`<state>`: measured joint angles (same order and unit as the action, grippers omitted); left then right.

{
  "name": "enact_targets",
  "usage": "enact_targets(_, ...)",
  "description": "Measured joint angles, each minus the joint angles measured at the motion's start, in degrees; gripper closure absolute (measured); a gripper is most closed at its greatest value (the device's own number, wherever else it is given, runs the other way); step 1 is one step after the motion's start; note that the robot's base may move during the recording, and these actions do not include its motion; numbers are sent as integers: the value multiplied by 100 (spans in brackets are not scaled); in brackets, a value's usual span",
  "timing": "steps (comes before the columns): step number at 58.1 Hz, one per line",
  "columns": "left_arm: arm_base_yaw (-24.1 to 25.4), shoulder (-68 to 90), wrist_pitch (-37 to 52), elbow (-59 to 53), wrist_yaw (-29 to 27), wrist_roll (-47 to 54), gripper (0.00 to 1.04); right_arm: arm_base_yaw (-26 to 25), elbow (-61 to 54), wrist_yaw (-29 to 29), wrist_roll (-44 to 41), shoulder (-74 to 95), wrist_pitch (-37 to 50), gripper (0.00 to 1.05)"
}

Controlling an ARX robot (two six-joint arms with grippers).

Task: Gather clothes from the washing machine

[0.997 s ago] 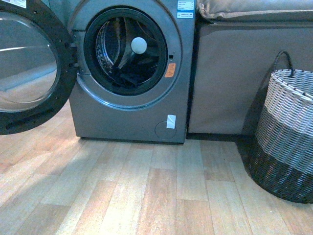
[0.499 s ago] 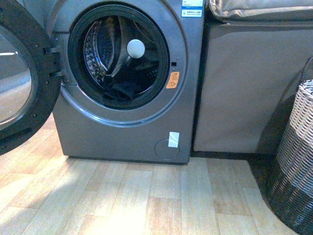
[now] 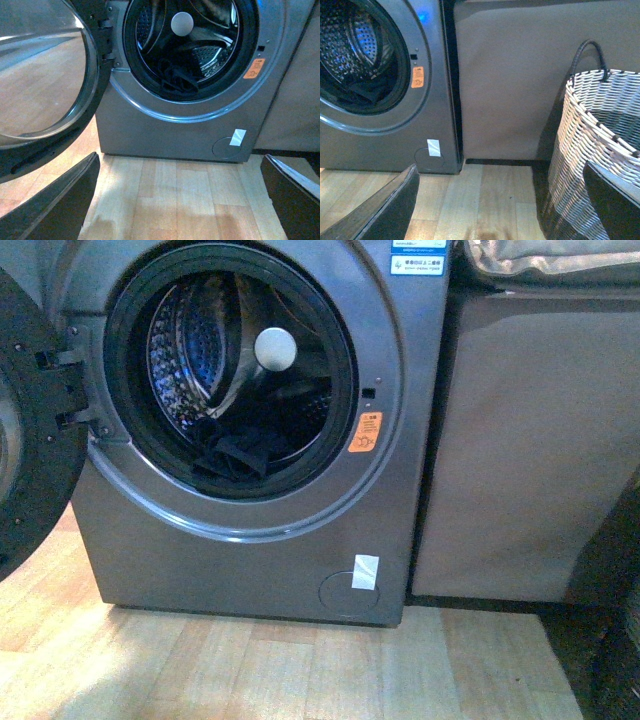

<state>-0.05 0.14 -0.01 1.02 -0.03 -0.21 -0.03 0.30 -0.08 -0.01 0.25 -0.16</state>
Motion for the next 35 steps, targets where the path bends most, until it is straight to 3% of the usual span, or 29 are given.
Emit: enact_targets(35, 0, 2, -7, 0, 4, 0, 7, 0, 0, 7, 0, 0, -2, 7)
